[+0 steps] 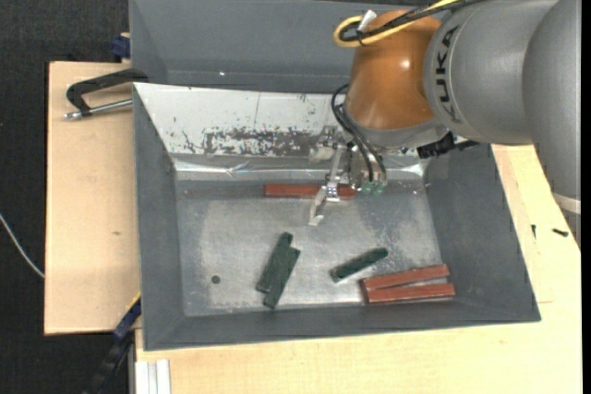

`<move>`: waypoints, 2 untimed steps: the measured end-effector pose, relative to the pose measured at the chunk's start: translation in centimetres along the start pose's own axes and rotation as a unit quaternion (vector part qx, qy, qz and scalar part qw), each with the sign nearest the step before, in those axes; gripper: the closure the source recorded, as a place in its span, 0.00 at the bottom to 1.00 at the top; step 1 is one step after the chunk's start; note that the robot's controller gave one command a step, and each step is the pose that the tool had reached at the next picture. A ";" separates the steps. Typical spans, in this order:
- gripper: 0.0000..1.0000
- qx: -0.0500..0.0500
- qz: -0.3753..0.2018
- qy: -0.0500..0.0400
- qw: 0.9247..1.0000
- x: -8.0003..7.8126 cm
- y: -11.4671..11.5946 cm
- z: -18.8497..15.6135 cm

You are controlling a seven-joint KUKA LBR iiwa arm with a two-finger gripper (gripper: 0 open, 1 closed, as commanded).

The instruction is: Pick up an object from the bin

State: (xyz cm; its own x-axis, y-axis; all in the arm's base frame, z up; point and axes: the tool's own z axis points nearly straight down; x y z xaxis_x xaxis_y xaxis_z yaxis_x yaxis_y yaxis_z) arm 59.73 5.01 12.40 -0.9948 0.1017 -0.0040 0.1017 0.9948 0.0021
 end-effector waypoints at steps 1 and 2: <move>0.00 0.000 0.014 0.003 1.000 0.3 0.6 3.0; 0.00 0.000 0.154 -0.001 0.988 0.2 0.9 -0.4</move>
Offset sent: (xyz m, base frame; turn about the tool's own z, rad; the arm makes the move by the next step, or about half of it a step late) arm -0.0020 0.0085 0.0062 0.3128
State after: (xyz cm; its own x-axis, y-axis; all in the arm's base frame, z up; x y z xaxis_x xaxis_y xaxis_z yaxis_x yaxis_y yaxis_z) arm 59.65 5.91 12.81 -0.9167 0.3996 -0.0043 0.3996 0.9167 0.0036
